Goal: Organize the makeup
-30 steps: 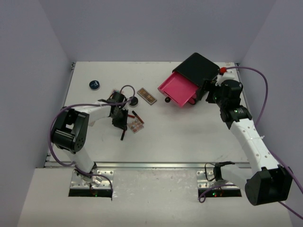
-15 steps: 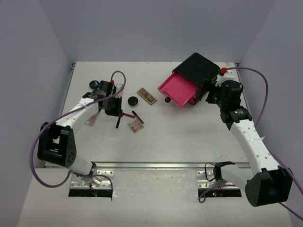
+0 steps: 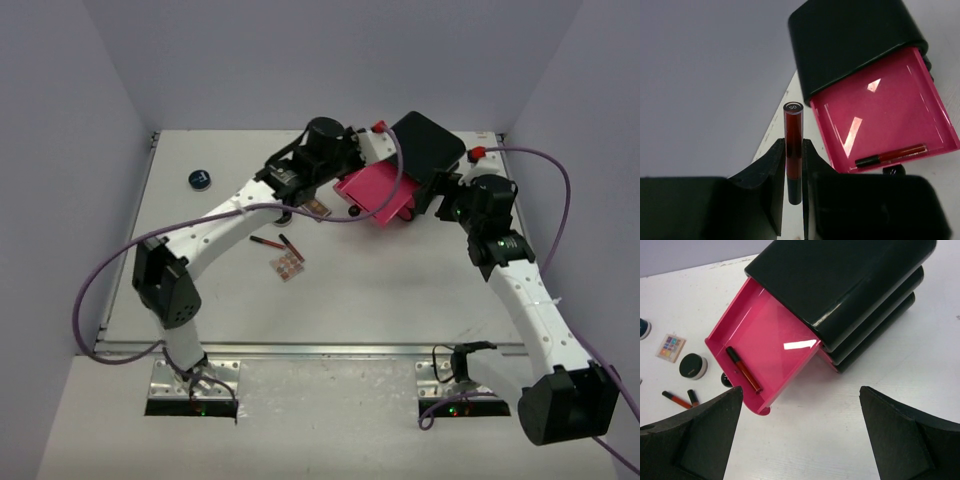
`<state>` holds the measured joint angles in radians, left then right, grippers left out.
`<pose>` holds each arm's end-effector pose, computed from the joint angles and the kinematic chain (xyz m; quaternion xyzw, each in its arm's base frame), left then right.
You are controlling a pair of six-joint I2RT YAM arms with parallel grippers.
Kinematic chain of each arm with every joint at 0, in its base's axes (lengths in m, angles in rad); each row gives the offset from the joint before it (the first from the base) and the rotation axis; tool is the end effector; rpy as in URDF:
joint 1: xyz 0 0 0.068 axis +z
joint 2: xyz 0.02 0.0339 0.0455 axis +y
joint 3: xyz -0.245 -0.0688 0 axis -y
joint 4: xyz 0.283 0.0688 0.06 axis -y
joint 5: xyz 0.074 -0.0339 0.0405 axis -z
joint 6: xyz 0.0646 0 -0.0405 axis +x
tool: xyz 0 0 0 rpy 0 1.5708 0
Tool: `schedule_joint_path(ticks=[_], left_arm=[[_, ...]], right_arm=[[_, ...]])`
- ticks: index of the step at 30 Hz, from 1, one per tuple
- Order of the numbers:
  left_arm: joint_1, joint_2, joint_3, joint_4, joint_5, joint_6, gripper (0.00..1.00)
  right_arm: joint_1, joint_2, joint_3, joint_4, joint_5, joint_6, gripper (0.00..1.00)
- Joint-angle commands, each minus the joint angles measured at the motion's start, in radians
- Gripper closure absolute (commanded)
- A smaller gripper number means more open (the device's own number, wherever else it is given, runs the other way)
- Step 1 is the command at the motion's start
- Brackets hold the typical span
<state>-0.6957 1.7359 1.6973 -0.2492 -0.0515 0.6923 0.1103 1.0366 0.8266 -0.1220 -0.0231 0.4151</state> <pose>0.3692 -0.3039 0.3649 0.5004 0.6255 0.0196 0.5982 0.3135 0.0362 0.2789 0.1170 0.8058 0.1598 0.5581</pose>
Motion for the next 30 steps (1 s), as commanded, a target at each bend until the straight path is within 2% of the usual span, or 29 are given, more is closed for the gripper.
schedule_joint_path(ticks=[1,10,21,22,24,25,27,30], left_arm=[[-0.019,0.168,0.127,0.09,-0.024,0.286,1.0],[-0.068,0.272,0.074,0.145,0.002,0.454,1.0],[-0.112,0.341,0.046,0.195,-0.042,0.461,0.99],[-0.113,0.343,0.04,0.195,-0.042,0.461,0.96],[-0.114,0.34,0.037,0.194,-0.037,0.455,0.79],[-0.116,0.336,0.034,0.194,-0.038,0.452,0.62],[-0.122,0.329,0.034,0.195,-0.044,0.45,0.39],[-0.126,0.318,0.047,0.194,-0.056,0.438,0.24]], right_arm=[[-0.052,-0.039,0.001,0.009,0.05,0.049,0.01],[-0.092,-0.061,-0.021,0.01,0.089,0.04,0.01],[-0.095,-0.049,-0.023,0.01,0.065,0.021,0.01],[-0.095,-0.049,-0.023,0.01,0.064,0.021,0.01],[-0.095,-0.052,-0.023,0.01,0.063,0.019,0.01],[-0.095,-0.053,-0.023,0.009,0.061,0.017,0.01],[-0.095,-0.049,-0.023,0.01,0.058,0.017,0.01],[-0.095,-0.046,-0.023,0.009,0.048,0.017,0.01]])
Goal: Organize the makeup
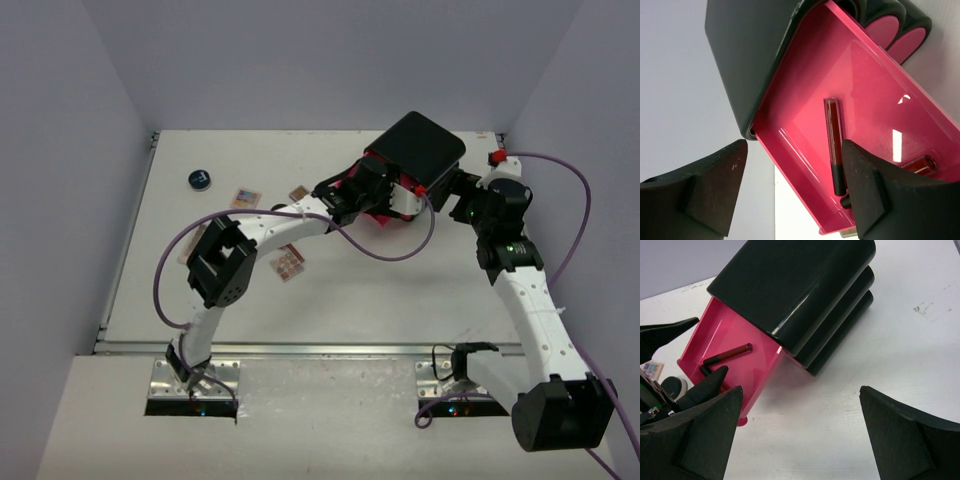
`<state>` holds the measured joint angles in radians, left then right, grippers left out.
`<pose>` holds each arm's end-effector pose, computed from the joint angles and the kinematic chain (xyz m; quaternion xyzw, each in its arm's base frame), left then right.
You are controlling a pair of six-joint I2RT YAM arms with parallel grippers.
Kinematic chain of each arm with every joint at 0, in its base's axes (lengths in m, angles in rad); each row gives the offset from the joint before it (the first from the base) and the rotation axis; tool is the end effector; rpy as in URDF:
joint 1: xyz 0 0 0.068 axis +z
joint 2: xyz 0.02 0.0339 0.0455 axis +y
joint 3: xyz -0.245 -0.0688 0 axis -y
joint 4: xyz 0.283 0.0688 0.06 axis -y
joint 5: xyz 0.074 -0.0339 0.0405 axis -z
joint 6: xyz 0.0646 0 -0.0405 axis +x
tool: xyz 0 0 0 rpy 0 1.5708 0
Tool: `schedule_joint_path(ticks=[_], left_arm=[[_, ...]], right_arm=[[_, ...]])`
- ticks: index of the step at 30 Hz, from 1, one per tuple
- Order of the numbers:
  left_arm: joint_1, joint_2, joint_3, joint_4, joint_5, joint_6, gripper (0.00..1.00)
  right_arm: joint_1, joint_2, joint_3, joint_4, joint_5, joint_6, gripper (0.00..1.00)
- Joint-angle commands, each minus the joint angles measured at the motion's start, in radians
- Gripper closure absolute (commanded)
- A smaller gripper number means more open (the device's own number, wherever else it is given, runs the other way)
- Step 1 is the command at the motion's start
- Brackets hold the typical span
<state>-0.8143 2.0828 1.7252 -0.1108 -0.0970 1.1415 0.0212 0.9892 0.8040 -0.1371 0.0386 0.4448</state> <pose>0.3817 -0.3953 0.2218 0.6915 0.4965 0.1259 0.5094 0.3060 0.0040 0.2812 0.1816 0.7908 0.1197 0.5722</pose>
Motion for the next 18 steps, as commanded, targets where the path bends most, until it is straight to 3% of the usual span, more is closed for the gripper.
schedule_joint_path(ticks=[1,11,15,18], left_arm=[[-0.008,-0.035,0.033,0.055,-0.013,-0.027,0.23],[0.02,-0.192,0.145,-0.048,-0.092,-0.266,0.16],[0.173,-0.33,0.12,-0.25,0.095,-0.438,0.18],[0.315,-0.443,-0.04,-0.324,0.242,-0.363,0.27]], right_arm=[[-0.006,0.003,0.0,0.024,-0.018,-0.012,0.01],[-0.006,0.006,-0.003,0.024,-0.063,-0.018,0.01],[-0.006,0.008,-0.009,0.025,-0.088,-0.023,0.01],[-0.006,0.021,-0.006,0.025,-0.112,-0.025,0.01]])
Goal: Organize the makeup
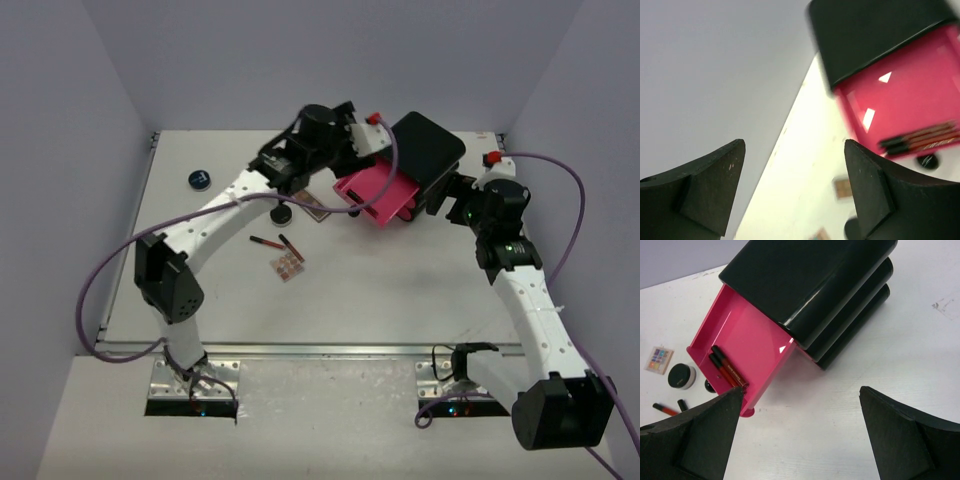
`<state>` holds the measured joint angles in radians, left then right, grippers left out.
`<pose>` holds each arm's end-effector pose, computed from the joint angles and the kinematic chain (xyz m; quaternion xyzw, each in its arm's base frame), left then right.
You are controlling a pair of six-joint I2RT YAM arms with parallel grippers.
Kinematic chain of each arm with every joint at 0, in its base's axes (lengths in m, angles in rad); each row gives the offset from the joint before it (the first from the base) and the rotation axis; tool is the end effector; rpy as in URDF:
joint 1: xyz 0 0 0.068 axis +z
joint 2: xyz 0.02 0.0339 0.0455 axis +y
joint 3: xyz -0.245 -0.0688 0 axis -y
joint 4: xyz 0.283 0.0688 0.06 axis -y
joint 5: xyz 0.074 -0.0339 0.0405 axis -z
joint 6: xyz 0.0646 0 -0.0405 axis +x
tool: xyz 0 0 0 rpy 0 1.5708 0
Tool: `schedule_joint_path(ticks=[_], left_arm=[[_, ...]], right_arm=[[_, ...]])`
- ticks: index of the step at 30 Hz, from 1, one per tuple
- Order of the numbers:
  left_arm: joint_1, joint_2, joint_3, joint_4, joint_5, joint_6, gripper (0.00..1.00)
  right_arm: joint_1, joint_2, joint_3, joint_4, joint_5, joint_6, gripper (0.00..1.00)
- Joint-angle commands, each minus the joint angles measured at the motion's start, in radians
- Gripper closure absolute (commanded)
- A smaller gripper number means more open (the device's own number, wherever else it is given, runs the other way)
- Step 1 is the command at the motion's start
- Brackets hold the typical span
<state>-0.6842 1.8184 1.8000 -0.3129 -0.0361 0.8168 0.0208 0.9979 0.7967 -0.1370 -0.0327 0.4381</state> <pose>0.3852 -0.3111 0.3607 0.5474 0.6024 0.0531 0.5785 0.3071 0.0085 0.2756 0.1598 0.8002 0.1444 0.5598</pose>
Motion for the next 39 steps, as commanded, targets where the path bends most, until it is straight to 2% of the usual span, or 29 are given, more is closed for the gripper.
schedule_joint_path(ticks=[1,4,8,14,23,28,35,37,39], left_arm=[[0.234,-0.213,-0.178,-0.129,0.201,0.007,0.31],[0.306,-0.271,-0.368,-0.175,0.211,0.176,0.31],[0.365,-0.258,-0.542,-0.253,0.193,0.363,0.23],[0.424,-0.075,-0.488,-0.427,0.3,0.4,0.17],[0.446,0.023,-0.569,-0.308,0.313,0.483,0.17],[0.459,0.078,-0.564,-0.305,0.312,0.484,0.22],[0.457,0.08,-0.633,-0.243,0.332,0.459,0.47],[0.454,0.069,-0.664,-0.206,0.329,0.445,0.6],[0.453,0.058,-0.692,-0.202,0.334,0.438,0.92]], right_arm=[[-0.005,0.017,0.004,0.025,-0.048,-0.019,0.01],[-0.005,0.024,0.006,0.025,-0.065,-0.017,0.01],[-0.005,0.024,0.007,0.025,-0.08,-0.017,0.01],[-0.005,0.033,0.004,0.018,-0.1,-0.016,0.01],[-0.005,0.026,-0.001,0.006,-0.085,-0.031,0.01],[-0.005,0.034,-0.002,0.007,-0.082,-0.033,0.01],[-0.005,0.044,-0.003,0.007,-0.079,-0.032,0.01],[-0.005,0.045,0.0,0.007,-0.079,-0.03,0.01],[-0.005,0.044,0.004,0.007,-0.079,-0.03,0.01]])
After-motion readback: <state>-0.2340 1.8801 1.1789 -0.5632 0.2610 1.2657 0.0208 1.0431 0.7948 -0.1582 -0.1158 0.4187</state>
